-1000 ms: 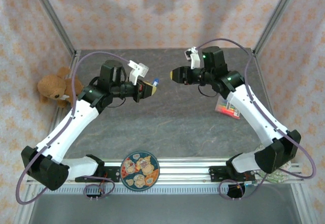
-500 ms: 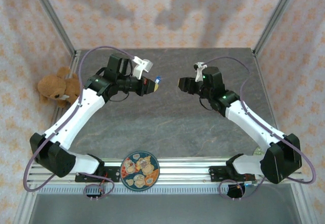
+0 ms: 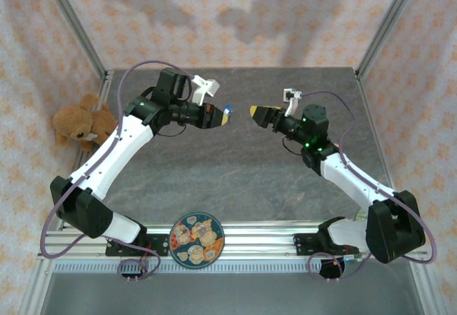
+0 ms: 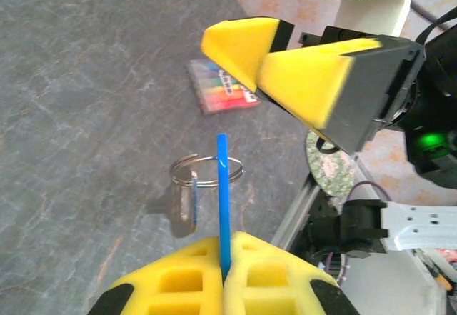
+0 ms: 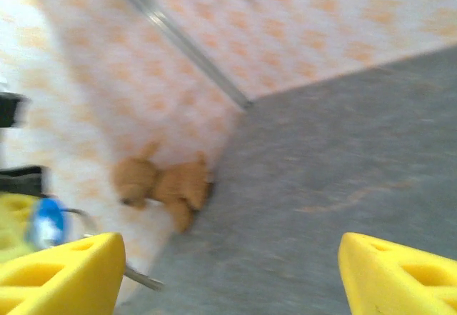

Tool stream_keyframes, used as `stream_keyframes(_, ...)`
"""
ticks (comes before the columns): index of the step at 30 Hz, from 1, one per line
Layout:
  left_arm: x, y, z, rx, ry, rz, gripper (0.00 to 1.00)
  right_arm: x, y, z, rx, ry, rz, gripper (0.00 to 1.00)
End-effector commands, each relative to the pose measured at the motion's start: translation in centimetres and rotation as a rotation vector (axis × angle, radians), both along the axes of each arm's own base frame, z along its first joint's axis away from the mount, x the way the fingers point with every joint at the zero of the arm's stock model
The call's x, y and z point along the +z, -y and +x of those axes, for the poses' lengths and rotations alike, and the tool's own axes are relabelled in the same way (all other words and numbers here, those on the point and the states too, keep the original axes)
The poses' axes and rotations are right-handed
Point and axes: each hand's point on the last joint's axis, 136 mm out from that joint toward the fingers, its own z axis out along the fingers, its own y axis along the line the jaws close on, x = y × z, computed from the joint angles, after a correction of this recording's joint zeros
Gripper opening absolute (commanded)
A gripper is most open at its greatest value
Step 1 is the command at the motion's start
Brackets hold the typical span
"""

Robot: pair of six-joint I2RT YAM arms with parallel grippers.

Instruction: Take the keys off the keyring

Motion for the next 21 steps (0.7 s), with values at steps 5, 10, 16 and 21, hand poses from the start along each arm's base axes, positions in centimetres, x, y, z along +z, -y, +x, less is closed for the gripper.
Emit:
stream_keyframes(5,3.9,1.4,-1.4,-0.082,-0.006,-0.134,0.0,7.0,-1.8,-4.1,0.243,0.239,0.163,0.81)
stream_keyframes(10,5.3,1.9,-2.1,-0.118,-0.006,-0.186,0.0,7.8,-3.5,-5.3,0.334,0.265,0.177,0.82)
stream_keyframes(16,6.3,1.9,-2.7,-0.134,-0.001,-0.208,0.0,8.4,-4.6,-6.0,0.367,0.297,0.176,0.82)
stream_keyframes(21,7.0,2.0,-3.1,-0.148,0.001,-0.236,0.0,9.4,-5.7,-7.4,0.429,0.324,0.181,0.82)
